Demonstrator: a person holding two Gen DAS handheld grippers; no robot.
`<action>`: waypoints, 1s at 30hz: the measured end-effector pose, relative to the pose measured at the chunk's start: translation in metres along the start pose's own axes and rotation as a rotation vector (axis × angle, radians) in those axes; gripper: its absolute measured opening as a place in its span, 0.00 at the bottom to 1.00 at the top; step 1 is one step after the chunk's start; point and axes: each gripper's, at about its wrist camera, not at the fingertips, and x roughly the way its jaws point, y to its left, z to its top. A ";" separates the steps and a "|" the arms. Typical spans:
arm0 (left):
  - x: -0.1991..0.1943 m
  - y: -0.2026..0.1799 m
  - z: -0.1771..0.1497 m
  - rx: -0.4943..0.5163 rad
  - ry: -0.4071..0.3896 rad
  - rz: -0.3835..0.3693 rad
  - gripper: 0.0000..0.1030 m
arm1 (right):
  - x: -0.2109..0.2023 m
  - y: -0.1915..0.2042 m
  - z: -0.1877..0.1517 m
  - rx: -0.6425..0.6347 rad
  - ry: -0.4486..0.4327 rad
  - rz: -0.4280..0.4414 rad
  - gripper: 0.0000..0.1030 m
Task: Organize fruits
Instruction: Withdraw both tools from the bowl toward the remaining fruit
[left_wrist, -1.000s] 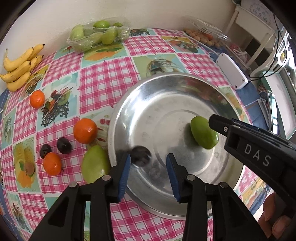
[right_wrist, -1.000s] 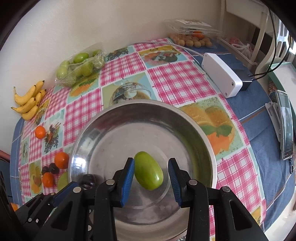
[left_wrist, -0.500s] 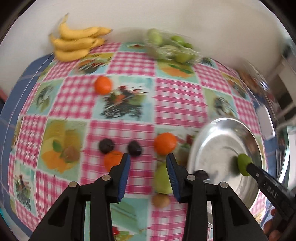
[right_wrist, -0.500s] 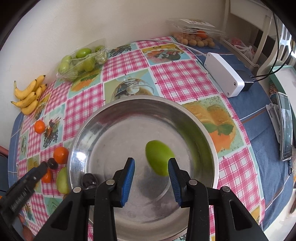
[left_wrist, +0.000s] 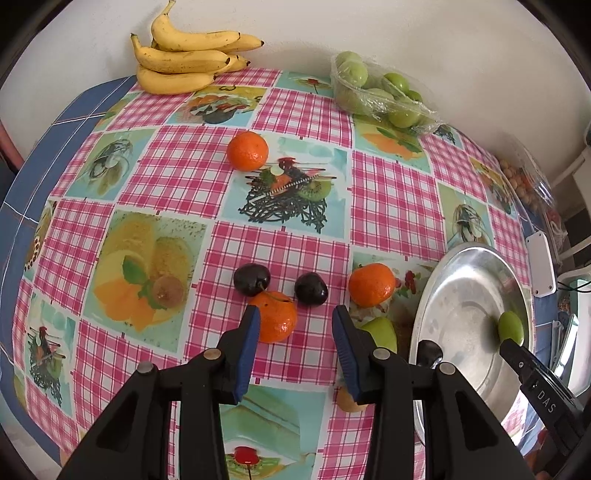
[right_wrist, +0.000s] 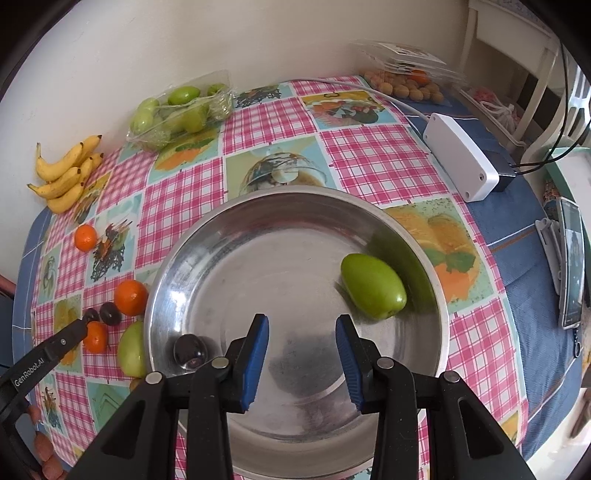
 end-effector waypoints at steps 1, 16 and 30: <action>0.001 0.000 -0.001 0.002 0.002 0.002 0.41 | 0.001 0.001 0.000 -0.004 0.002 -0.001 0.47; 0.009 0.009 -0.005 -0.039 0.007 0.043 0.83 | 0.010 0.014 -0.001 -0.046 0.017 0.021 0.85; 0.008 0.018 -0.006 -0.064 -0.027 0.073 0.95 | 0.010 0.022 -0.004 -0.061 0.008 0.049 1.00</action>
